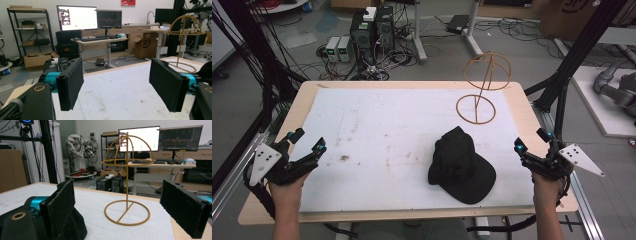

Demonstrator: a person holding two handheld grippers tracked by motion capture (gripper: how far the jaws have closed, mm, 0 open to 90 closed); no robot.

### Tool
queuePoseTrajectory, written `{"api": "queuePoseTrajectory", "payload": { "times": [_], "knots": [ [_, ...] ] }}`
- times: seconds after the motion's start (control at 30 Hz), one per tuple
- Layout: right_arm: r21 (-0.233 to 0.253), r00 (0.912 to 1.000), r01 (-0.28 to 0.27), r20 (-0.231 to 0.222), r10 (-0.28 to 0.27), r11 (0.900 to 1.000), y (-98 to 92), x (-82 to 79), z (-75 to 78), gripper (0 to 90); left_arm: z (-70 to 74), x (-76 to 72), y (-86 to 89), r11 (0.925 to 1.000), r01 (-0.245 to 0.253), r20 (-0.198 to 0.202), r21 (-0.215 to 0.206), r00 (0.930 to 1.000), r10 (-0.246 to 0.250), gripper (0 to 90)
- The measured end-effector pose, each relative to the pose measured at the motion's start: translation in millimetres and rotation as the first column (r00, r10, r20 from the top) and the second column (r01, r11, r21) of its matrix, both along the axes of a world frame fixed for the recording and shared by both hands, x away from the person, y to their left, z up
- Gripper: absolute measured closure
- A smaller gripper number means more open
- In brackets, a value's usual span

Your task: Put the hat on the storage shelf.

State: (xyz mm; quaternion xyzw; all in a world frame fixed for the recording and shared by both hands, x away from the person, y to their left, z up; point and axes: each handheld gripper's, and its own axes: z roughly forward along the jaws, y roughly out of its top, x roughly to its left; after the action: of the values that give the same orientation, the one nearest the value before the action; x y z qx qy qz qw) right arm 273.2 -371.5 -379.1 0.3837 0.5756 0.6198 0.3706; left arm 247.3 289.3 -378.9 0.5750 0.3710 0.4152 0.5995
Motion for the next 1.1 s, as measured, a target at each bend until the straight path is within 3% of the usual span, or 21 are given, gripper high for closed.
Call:
{"api": "queuePoseTrajectory", "payload": {
  "times": [0.67, 1.1],
  "knots": [
    [0.005, 1.0, 0.0, -0.004, 0.0, 1.0, 0.9, 0.9, -0.5, 12.4, 3.1, -0.9, -1.2, 0.9999, 0.01, 0.005, 0.0, 0.9999, -0.01, 27.8],
    [0.003, 1.0, 0.003, 0.004, -0.003, 1.0, -0.7, 0.0, 0.1, 12.4, 12.3, 2.2, -21.6, 0.9956, 0.093, 0.009, 0.014, 0.9956, -0.093, 27.8]
  ]
}}
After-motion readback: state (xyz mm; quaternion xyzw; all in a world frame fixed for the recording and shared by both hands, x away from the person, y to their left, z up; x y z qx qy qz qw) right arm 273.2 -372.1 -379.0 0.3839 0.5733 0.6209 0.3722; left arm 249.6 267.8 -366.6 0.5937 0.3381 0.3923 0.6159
